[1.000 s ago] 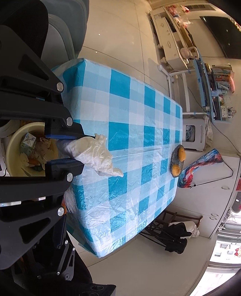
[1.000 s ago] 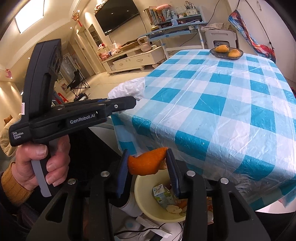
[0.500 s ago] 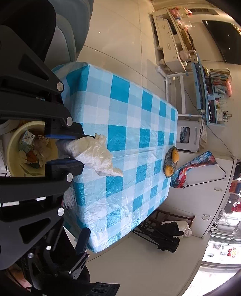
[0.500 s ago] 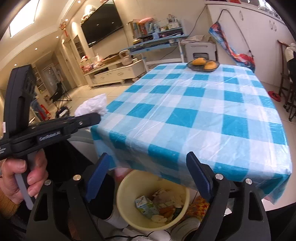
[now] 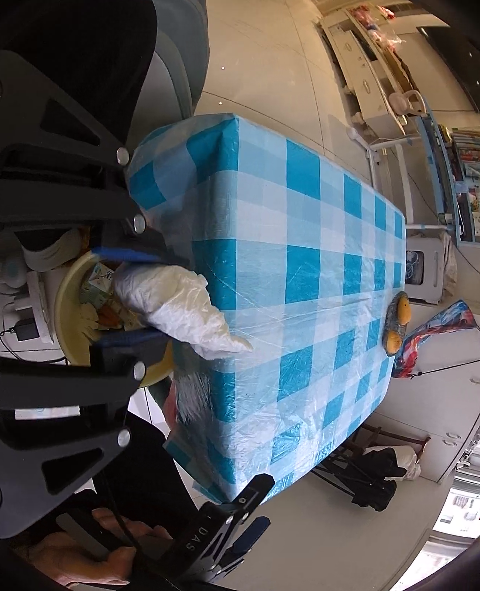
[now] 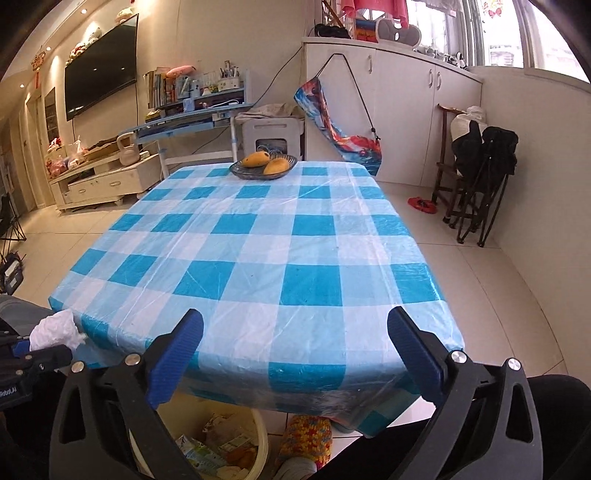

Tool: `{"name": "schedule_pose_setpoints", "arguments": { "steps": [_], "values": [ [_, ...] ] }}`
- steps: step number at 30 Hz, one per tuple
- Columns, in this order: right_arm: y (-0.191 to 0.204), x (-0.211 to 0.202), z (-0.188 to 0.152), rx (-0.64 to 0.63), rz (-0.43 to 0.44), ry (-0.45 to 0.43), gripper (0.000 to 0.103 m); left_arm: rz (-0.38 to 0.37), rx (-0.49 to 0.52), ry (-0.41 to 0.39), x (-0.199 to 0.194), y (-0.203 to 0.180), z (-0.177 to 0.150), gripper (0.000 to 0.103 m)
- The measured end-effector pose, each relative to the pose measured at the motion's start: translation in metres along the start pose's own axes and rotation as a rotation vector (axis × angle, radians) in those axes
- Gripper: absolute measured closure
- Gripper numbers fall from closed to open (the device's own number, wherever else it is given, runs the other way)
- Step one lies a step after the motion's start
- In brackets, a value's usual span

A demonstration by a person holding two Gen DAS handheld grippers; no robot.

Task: Collect trash

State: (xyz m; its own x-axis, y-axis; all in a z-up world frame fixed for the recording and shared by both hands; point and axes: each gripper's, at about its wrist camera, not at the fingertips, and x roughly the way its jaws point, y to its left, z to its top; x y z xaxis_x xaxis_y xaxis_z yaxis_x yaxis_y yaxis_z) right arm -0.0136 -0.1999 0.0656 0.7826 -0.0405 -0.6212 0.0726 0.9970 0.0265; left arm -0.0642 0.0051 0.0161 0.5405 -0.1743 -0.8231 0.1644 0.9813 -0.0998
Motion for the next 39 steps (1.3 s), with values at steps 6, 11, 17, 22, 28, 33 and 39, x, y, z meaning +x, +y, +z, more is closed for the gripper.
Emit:
{"name": "schedule_pose_setpoints", "arguments": {
  "steps": [6,11,17,22,28,33,39],
  "values": [
    [-0.001,0.002,0.000,0.005,0.000,0.017,0.007,0.068,-0.048,-0.189,-0.035,0.008,0.009,0.020],
    [0.001,0.002,-0.001,0.007,0.024,0.034,0.007,0.114,-0.085,-0.337,-0.062,0.014,0.015,0.014],
    [0.006,-0.002,0.000,-0.007,0.041,0.016,0.007,0.161,-0.110,-0.465,-0.086,0.018,0.031,0.007],
    [0.014,0.001,-0.001,-0.031,0.053,0.028,0.007,0.196,-0.162,-0.475,-0.086,0.033,0.029,0.007],
    [0.020,0.004,-0.001,-0.047,0.057,0.031,0.007,0.216,-0.192,-0.460,-0.078,0.038,0.021,0.007],
    [0.022,0.003,-0.002,-0.059,0.054,0.031,0.007,0.232,-0.154,-0.459,-0.076,0.030,0.019,0.007],
    [0.020,0.003,-0.002,-0.044,0.055,0.028,0.007,0.241,-0.160,-0.463,-0.075,0.031,0.019,0.007]
  ]
}}
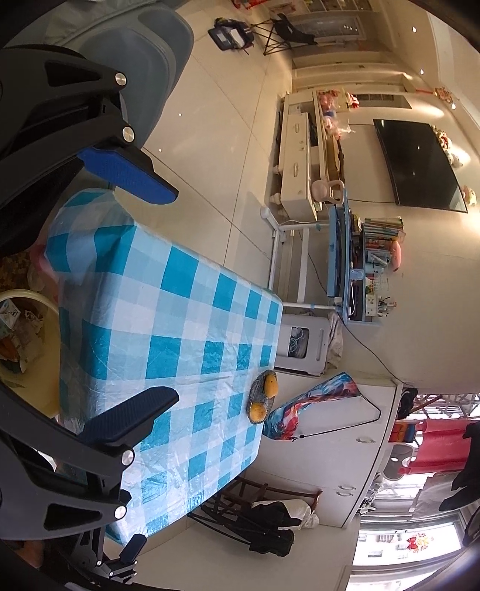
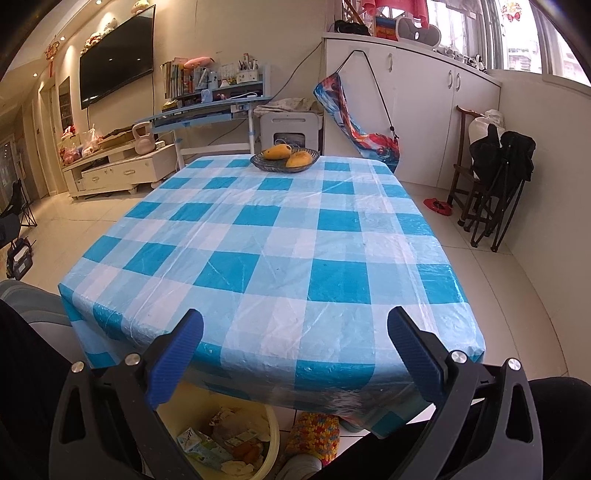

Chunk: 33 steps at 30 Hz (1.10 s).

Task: Collect trash

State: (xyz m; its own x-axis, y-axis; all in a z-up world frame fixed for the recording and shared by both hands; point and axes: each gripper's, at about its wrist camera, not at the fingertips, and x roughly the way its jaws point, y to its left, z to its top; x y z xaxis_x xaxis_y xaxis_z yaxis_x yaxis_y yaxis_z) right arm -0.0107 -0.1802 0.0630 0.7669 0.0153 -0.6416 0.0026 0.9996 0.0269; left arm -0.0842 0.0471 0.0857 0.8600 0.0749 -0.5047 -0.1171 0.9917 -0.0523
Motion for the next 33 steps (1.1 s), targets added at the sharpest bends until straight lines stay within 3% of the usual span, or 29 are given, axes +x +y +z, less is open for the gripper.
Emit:
{"name": "schedule_pose_setpoints", "arguments": {
  "steps": [19,26,33],
  "values": [
    [0.001,-0.009,0.002,-0.018,0.008,-0.039,0.007,0.028,0.043,-0.033,-0.004,-0.007,0.002,0.007],
    [0.000,-0.010,0.002,-0.001,0.012,-0.043,0.007,0.024,0.054,0.018,0.005,-0.010,0.000,0.007],
    [0.000,-0.009,0.002,-0.002,0.016,-0.040,0.007,0.039,0.091,-0.020,0.001,-0.014,-0.001,0.007]
  ]
}}
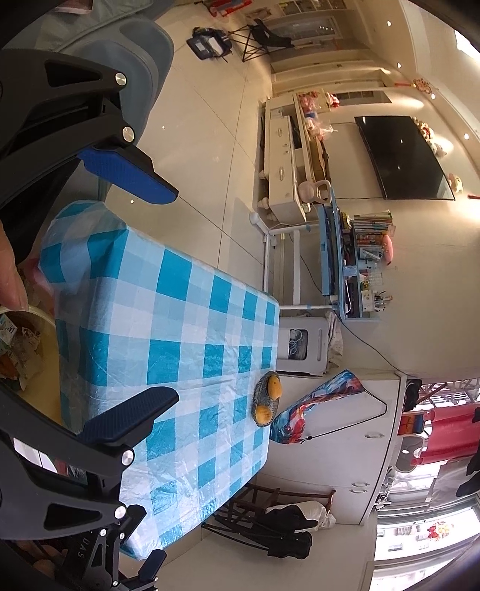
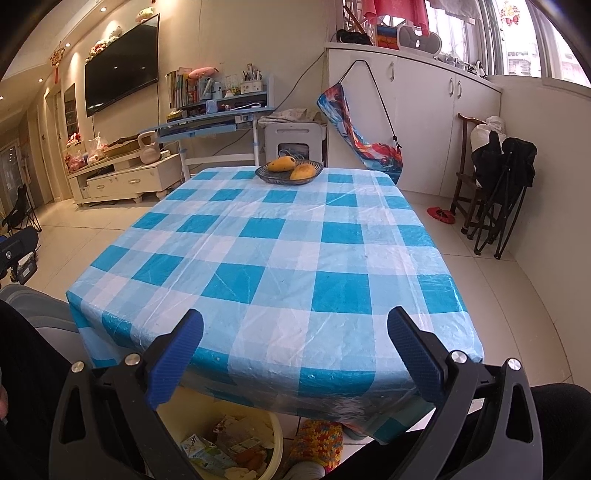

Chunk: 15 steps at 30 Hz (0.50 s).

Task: Collect trash

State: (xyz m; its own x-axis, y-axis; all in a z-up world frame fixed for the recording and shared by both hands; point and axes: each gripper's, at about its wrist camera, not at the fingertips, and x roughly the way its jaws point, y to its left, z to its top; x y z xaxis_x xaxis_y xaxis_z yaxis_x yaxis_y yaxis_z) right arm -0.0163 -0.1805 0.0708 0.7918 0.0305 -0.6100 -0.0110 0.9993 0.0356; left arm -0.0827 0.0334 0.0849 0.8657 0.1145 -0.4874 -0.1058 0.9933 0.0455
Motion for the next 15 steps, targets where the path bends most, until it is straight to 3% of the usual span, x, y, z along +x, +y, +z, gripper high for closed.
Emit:
{"name": "schedule_pose_setpoints", "arguments": {
  "steps": [8,15],
  "values": [
    [0.0027,0.0051,-0.0004,-0.003,0.005,0.013,0.007,0.032,0.065,0.023,0.0030,-0.0110,-0.0004,0.007],
    [0.0037,0.0066,-0.0006,-0.004,0.008,0.014,0.007,0.049,0.052,0.017,0.0004,-0.0075,0.0012,0.007]
  ]
}}
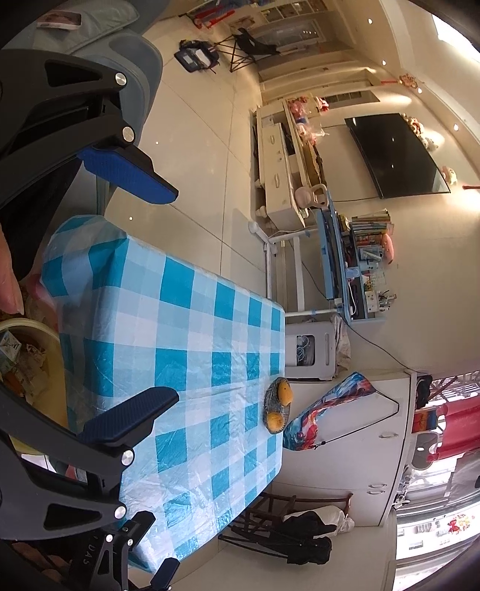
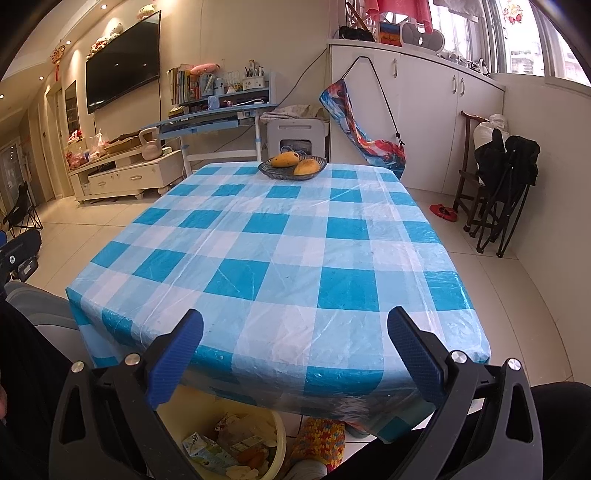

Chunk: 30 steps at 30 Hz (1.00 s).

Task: Collect trash

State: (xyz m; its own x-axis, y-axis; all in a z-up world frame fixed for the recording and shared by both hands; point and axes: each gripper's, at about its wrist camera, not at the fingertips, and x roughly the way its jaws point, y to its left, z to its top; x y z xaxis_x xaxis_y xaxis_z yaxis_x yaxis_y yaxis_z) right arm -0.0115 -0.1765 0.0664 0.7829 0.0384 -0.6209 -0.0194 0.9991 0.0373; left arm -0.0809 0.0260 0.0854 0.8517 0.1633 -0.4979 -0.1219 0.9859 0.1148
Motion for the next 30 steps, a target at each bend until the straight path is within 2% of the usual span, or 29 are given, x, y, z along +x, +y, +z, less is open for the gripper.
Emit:
{"name": "schedule_pose_setpoints", "arguments": {
  "steps": [14,30],
  "values": [
    [0.008,0.006,-0.002,-0.018,0.012,0.009,0.007,-0.001,0.030,-0.024,-0.006,-0.003,0.003,0.007],
    [0.007,0.000,-0.001,-0.022,0.014,-0.013,0.007,-0.034,-0.037,0.043,0.007,0.006,-0.001,0.007]
  ]
}}
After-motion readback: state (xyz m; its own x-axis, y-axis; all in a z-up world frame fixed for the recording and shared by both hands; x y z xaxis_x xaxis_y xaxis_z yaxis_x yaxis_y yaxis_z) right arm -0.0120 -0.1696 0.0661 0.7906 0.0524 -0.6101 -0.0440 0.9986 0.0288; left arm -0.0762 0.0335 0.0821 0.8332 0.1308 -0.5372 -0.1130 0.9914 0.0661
